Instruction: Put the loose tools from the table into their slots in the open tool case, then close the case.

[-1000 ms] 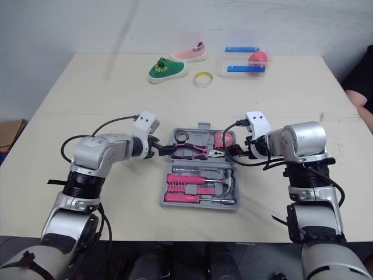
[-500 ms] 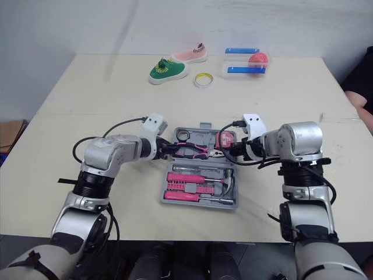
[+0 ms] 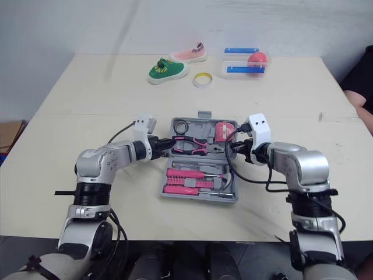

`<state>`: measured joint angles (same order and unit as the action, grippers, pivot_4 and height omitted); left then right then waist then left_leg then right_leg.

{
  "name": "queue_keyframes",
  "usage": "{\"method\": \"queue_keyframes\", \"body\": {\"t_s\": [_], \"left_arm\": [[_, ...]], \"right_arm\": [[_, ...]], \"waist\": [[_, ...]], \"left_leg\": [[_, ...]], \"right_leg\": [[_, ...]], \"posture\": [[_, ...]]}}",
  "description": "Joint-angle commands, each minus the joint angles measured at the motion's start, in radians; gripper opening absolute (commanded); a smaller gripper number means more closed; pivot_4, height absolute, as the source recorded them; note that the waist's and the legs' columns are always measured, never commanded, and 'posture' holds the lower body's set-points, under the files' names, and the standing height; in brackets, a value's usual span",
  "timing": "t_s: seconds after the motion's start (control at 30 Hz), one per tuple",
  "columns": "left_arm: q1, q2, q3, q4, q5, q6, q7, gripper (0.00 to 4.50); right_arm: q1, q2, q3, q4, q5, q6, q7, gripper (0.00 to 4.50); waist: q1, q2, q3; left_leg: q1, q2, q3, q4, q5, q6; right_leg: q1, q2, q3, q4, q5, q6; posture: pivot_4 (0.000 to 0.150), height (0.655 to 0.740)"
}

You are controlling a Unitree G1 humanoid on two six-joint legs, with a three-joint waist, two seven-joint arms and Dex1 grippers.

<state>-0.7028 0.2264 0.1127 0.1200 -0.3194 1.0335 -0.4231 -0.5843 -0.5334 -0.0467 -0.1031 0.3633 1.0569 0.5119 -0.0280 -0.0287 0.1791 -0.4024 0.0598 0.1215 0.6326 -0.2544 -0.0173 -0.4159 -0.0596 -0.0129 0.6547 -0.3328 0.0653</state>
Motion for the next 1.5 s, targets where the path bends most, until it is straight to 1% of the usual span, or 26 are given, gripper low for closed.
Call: {"method": "queue_keyframes", "body": {"t_s": [0.03, 0.17, 0.3, 0.5, 0.6, 0.67, 0.7, 0.77, 0.8, 0.83, 0.9, 0.93, 0.97, 1.0, 1.07, 1.13, 1.2, 1.23, 1.27, 1.3, 1.33, 1.37, 1.4, 1.43, 1.47, 1.5], "left_arm": [[0.079, 0.067, -0.056, -0.058, 0.054, -0.318, -0.103, 0.00], [0.181, 0.140, -0.126, -0.048, 0.131, -0.652, -0.192, 0.00], [0.261, 0.188, -0.144, -0.023, 0.196, -0.947, -0.207, 0.00], [0.358, 0.247, -0.157, 0.029, 0.280, -1.273, -0.199, 0.00], [0.392, 0.287, -0.193, 0.072, 0.358, -1.417, -0.185, 0.00], [0.392, 0.297, -0.196, 0.094, 0.379, -1.495, -0.166, 0.78], [0.394, 0.297, -0.197, 0.100, 0.369, -1.526, -0.170, 1.02], [0.400, 0.306, -0.196, 0.105, 0.354, -1.591, -0.183, 1.89], [0.406, 0.320, -0.193, 0.105, 0.372, -1.621, -0.175, 2.33], [0.416, 0.339, -0.181, 0.107, 0.385, -1.631, -0.167, 2.76], [0.456, 0.393, -0.150, 0.125, 0.355, -1.617, -0.198, 3.66], [0.487, 0.427, -0.136, 0.135, 0.321, -1.606, -0.238, 3.72], [0.507, 0.450, -0.130, 0.141, 0.298, -1.601, -0.265, 3.72], [0.532, 0.470, -0.114, 0.134, 0.263, -1.570, -0.288, 3.72], [0.576, 0.500, -0.076, 0.119, 0.199, -1.498, -0.320, 3.72], [0.624, 0.546, -0.002, 0.106, 0.079, -1.348, -0.383, 3.72], [0.628, 0.560, 0.024, 0.078, 0.022, -1.274, -0.412, 3.72], [0.616, 0.557, 0.026, 0.064, 0.007, -1.248, -0.418, 3.72], [0.597, 0.553, 0.021, 0.048, -0.006, -1.222, -0.431, 3.72], [0.577, 0.544, 0.016, 0.026, -0.019, -1.187, -0.435, 3.72], [0.563, 0.538, 0.015, 0.011, -0.027, -1.160, -0.437, 3.72], [0.547, 0.528, 0.008, -0.015, -0.043, -1.125, -0.445, 3.46], [0.538, 0.520, 0.007, -0.034, -0.052, -1.099, -0.450, 3.18], [0.533, 0.515, 0.008, -0.046, -0.056, -1.081, -0.456, 2.90], [0.527, 0.509, 0.006, -0.063, -0.070, -1.046, -0.463, 2.32], [0.503, 0.501, -0.014, -0.071, -0.061, -1.024, -0.466, 2.03]], "right_arm": [[0.110, -0.084, 0.054, -0.075, -0.147, -0.411, 0.050, 0.00], [0.236, -0.120, 0.073, -0.066, -0.243, -0.691, 0.037, 0.00], [0.339, -0.125, 0.066, -0.001, -0.345, -1.017, -0.012, 0.00], [0.450, -0.166, 0.094, 0.140, -0.539, -1.408, -0.120, 0.00], [0.489, -0.179, 0.107, 0.139, -0.635, -1.522, -0.184, 0.00], [0.503, -0.182, 0.092, 0.140, -0.710, -1.577, -0.259, 0.00], [0.514, -0.178, 0.078, 0.141, -0.708, -1.606, -0.277, 0.00], [0.534, -0.184, 0.067, 0.138, -0.735, -1.644, -0.309, 0.83], [0.546, -0.197, 0.065, 0.138, -0.751, -1.666, -0.317, 1.26], [0.562, -0.211, 0.053, 0.140, -0.773, -1.683, -0.334, 1.76], [0.605, -0.238, 0.016, 0.152, -0.798, -1.696, -0.360, 2.81], [0.632, -0.253, -0.002, 0.160, -0.803, -1.700, -0.365, 3.38], [0.650, -0.263, -0.012, 0.165, -0.805, -1.704, -0.367, 3.56], [0.672, -0.271, -0.025, 0.163, -0.804, -1.705, -0.368, 4.26], [0.718, -0.283, -0.052, 0.156, -0.782, -1.698, -0.357, 4.26], [0.791, -0.298, -0.117, 0.150, -0.672, -1.662, -0.305, 4.26], [0.819, -0.305, -0.150, 0.142, -0.594, -1.658, -0.264, 4.26], [0.830, -0.302, -0.143, 0.129, -0.524, -1.627, -0.210, 4.26], [0.845, -0.285, -0.138, 0.083, -0.395, -1.553, -0.144, 4.26], [0.860, -0.264, -0.139, 0.034, -0.276, -1.452, -0.092, 4.03], [0.870, -0.250, -0.143, -0.003, -0.196, -1.378, -0.057, 3.77], [0.876, -0.257, -0.149, -0.036, -0.117, -1.331, -0.003, 3.48], [0.879, -0.263, -0.156, -0.058, -0.074, -1.302, 0.036, 3.07], [0.880, -0.267, -0.164, -0.075, -0.047, -1.281, 0.066, 2.54], [0.887, -0.269, -0.171, -0.099, -0.016, -1.218, 0.081, 1.89], [0.916, -0.299, -0.158, -0.154, 0.055, -1.090, 0.122, 1.56]], "waist": [[0.001, 0.000, 0.000], [0.002, 0.000, 0.000], [0.000, 0.000, 0.000], [-0.001, 0.000, 0.000], [-0.001, 0.000, 0.000], [-0.002, 0.000, 0.000], [-0.002, 0.000, 0.000], [0.000, 0.000, 0.000], [0.003, -0.001, 0.000], [0.003, -0.002, 0.001], [0.000, -0.002, 0.001], [0.000, -0.002, 0.001], [-0.006, -0.002, 0.001], [-0.009, -0.002, 0.001], [-0.015, -0.002, 0.000], [-0.018, -0.002, 0.000], [-0.021, -0.002, 0.001], [-0.024, -0.003, 0.001], [-0.024, -0.003, 0.001], [-0.023, -0.003, 0.001], [-0.021, -0.003, 0.001], [-0.020, -0.003, 0.001], [-0.018, -0.003, 0.001], [-0.015, -0.003, 0.001], [-0.016, -0.003, 0.001], [-0.017, -0.003, 0.001]], "left_leg": [[0.000, 0.000, 0.000, 0.000, 0.000, 0.000], [0.001, 0.000, 0.001, -0.001, 0.000, -0.001], [0.006, 0.000, 0.002, -0.002, 0.000, 0.000], [0.009, 0.002, 0.004, -0.003, -0.002, 0.001], [0.010, 0.002, 0.006, -0.003, -0.002, 0.001], [0.013, 0.002, 0.008, -0.004, -0.003, 0.002], [0.014, 0.002, 0.008, -0.004, -0.003, 0.002], [0.015, 0.002, 0.010, -0.004, -0.003, 0.002], [0.015, 0.002, 0.010, -0.004, -0.003, 0.002], [0.014, 0.002, 0.010, -0.004, -0.003, 0.003], [0.014, 0.002, 0.010, -0.003, -0.004, 0.003], [0.014, 0.002, 0.011, -0.003, -0.004, 0.003], [0.014, 0.002, 0.011, -0.004, -0.004, 0.003], [0.016, 0.003, 0.013, -0.005, -0.005, 0.002], [0.017, 0.005, 0.014, -0.005, -0.005, 0.001], [0.018, 0.005, 0.014, -0.005, -0.005, 0.001], [0.018, 0.005, 0.013, -0.006, -0.005, 0.001], [0.018, 0.005, 0.013, -0.005, -0.005, 0.001], [0.018, 0.005, 0.013, -0.005, -0.005, 0.001], [0.018, 0.005, 0.013, -0.005, -0.006, 0.002], [0.018, 0.005, 0.012, -0.005, -0.007, 0.005], [0.018, 0.005, 0.010, -0.004, -0.007, 0.005], [0.018, 0.005, 0.010, -0.004, -0.008, 0.005], [0.018, 0.005, 0.010, -0.004, -0.008, 0.005], [0.018, 0.005, 0.009, -0.003, -0.008, 0.005], [0.018, 0.005, 0.010, -0.004, -0.008, 0.005]], "right_leg": [[0.000, 0.000, 0.000, -0.001, 0.000, 0.000], [0.001, 0.000, 0.000, -0.002, 0.000, 0.000], [0.005, 0.000, 0.001, -0.002, 0.000, 0.000], [0.006, 0.001, 0.004, -0.002, 0.000, 0.000], [0.006, 0.001, 0.005, -0.002, 0.000, -0.001], [0.008, 0.001, 0.007, -0.002, -0.001, -0.001], [0.008, 0.002, 0.007, -0.002, -0.001, -0.001], [0.008, 0.001, 0.009, -0.001, -0.001, -0.001], [0.008, 0.001, 0.009, -0.002, -0.001, -0.001], [0.009, 0.000, 0.008, -0.002, -0.001, -0.001], [0.008, 0.000, 0.009, -0.002, -0.001, -0.001], [0.008, 0.000, 0.009, -0.002, -0.001, -0.001], [0.008, 0.001, 0.009, -0.002, -0.001, -0.001], [0.008, 0.002, 0.011, -0.002, -0.001, -0.002], [0.008, 0.003, 0.012, -0.001, -0.001, -0.002], [0.008, 0.003, 0.012, -0.001, -0.001, -0.002], [0.008, 0.003, 0.012, -0.001, -0.002, -0.003], [0.009, 0.004, 0.012, -0.001, -0.002, -0.003], [0.009, 0.003, 0.012, -0.001, -0.002, -0.003], [0.009, 0.003, 0.012, -0.001, -0.002, -0.003], [0.010, 0.003, 0.011, -0.001, -0.002, -0.002], [0.011, 0.003, 0.010, -0.001, -0.002, -0.002], [0.012, 0.003, 0.010, -0.001, -0.002, -0.002], [0.012, 0.003, 0.010, -0.001, -0.002, -0.002], [0.012, 0.003, 0.010, -0.001, -0.002, -0.002], [0.012, 0.003, 0.010, -0.001, -0.002, -0.002]], "posture": [[0.150, 0.7400], [0.150, 0.7400], [0.150, 0.7400], [0.150, 0.7400], [0.150, 0.7400], [0.150, 0.7400], [0.150, 0.7400], [0.150, 0.7400], [0.150, 0.7400], [0.150, 0.7400], [0.150, 0.7400], [0.150, 0.7400], [0.150, 0.7400], [0.150, 0.7400], [0.150, 0.7400], [0.150, 0.7400], [0.150, 0.7400], [0.150, 0.7400], [0.150, 0.7400], [0.150, 0.7400], [0.150, 0.7400], [0.150, 0.7400], [0.150, 0.7400], [0.150, 0.7400], [0.150, 0.7400], [0.150, 0.7400]]}}
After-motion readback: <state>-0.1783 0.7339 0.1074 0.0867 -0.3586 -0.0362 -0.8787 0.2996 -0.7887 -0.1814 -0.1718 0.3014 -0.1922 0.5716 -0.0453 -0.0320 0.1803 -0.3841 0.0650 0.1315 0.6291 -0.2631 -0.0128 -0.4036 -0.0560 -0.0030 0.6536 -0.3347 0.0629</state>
